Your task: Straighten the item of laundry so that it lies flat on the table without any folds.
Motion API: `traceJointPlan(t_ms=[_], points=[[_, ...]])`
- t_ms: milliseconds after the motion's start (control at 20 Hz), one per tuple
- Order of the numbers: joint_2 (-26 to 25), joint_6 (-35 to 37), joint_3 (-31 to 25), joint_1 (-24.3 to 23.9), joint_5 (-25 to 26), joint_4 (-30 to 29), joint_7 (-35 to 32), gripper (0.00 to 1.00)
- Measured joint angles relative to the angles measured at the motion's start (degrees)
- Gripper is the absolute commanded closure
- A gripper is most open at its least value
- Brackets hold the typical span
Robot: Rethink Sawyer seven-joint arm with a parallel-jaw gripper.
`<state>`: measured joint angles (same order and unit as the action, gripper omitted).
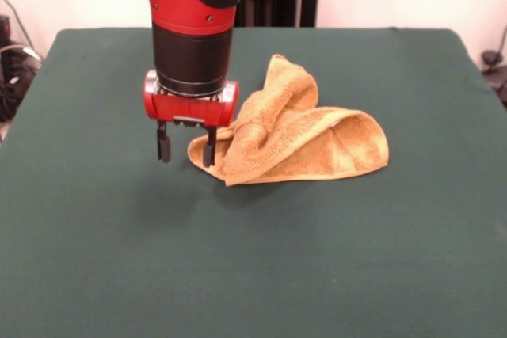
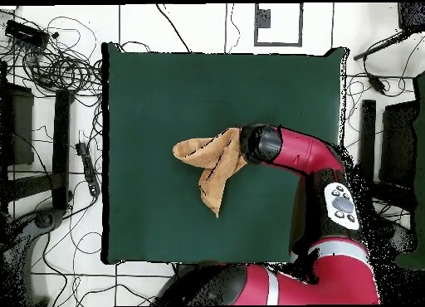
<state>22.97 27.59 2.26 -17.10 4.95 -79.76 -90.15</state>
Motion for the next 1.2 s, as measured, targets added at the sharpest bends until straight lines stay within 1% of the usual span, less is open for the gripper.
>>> traceJointPlan(t_ms=[500, 800, 1200], points=[[0.0, 0.0, 0.0, 0.1, 0.0, -0.5, 0.0, 0.0], [0.0, -0.2, 0.4, 1.3, 0.0, -0.7, 0.0, 0.0], [-0.2, -3.2, 2.3, 6.8, 0.0, -0.9, 0.0, 0.0]])
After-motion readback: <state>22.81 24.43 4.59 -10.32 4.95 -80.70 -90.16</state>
